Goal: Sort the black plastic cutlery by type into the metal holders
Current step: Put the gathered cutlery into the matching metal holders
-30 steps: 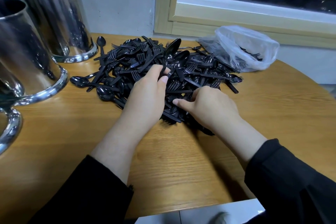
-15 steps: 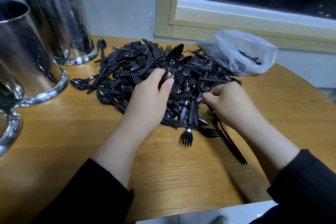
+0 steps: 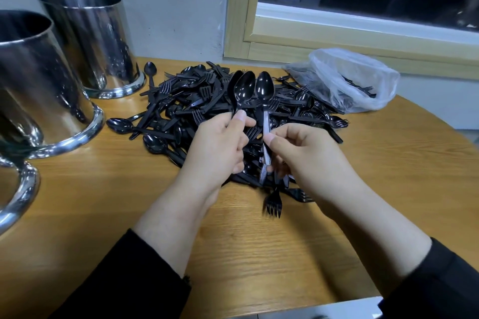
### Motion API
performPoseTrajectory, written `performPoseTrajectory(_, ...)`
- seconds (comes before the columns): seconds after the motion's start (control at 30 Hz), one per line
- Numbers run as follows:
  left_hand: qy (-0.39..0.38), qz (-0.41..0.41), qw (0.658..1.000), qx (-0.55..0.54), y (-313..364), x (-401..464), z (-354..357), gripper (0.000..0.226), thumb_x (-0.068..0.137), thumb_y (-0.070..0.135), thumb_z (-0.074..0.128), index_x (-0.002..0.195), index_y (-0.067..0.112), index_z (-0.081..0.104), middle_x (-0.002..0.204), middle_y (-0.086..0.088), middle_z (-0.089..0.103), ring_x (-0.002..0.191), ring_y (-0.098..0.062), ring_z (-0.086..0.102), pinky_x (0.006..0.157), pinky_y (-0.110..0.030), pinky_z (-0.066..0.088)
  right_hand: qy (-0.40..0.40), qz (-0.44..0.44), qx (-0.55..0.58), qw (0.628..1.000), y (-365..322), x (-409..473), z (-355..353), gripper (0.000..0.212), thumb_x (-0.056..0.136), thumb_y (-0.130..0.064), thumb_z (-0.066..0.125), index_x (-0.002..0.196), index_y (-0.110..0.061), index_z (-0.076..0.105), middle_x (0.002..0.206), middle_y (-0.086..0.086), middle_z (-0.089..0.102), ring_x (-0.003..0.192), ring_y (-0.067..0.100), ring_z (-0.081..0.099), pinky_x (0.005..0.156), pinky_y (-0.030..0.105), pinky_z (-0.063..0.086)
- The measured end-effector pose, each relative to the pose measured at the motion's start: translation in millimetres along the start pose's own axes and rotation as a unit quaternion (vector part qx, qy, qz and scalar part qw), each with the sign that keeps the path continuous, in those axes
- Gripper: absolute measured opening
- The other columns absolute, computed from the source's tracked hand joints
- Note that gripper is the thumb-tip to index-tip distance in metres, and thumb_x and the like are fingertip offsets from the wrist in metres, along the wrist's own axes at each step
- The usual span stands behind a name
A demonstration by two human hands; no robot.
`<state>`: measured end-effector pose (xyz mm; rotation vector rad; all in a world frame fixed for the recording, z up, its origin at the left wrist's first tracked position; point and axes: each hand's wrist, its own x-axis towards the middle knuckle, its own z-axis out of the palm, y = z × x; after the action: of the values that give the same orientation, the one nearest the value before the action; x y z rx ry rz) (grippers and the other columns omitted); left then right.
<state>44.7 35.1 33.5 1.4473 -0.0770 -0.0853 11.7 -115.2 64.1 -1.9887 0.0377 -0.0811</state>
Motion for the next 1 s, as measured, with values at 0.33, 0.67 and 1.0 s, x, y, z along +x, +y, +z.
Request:
performPoseTrajectory(0.33,-0.031,-0.017,0.999,0.020,1,1,1,0.029,0.104,0.043,0.056,0.101,0.020,0.073,0.076,-0.004,0.068,0.059,-0.014,0.060,0.055,-0.030,0.052,-0.037,-0.034,-0.075,0.996,-9,-1,18,0.023,0.098,-0.027,0.063,0.079,-0.016,0.071,0.068,0.003,0.071,0.052,0.008,0.055,0.051,0.019,0.043)
performPoseTrajectory(0.67,0.009,0.035,0.998,0.046,5,1,-4,0.038,0.108,0.039,0.046,0.081,0.018,0.061,0.068,0.002,0.056,0.067,-0.016,0.056,0.076,-0.040,0.048,0.078,-0.028,-0.307,0.948,28,43,-46,0.020,0.097,-0.040,0.063,0.089,-0.024,0.073,0.079,-0.012,0.069,0.079,0.010,0.065,0.061,0.021,0.041)
performPoseTrajectory(1.0,-0.005,0.002,1.000,0.022,4,-2,-4,0.037,0.100,0.040,0.064,0.073,0.021,0.046,0.071,-0.007,0.037,0.052,-0.015,0.025,0.042,-0.025,0.022,0.033,-0.008,-0.393,0.919,41,71,-27,0.042,0.091,-0.050,0.067,0.118,-0.018,0.069,0.105,0.003,0.071,0.099,0.023,0.066,0.079,0.031,0.050)
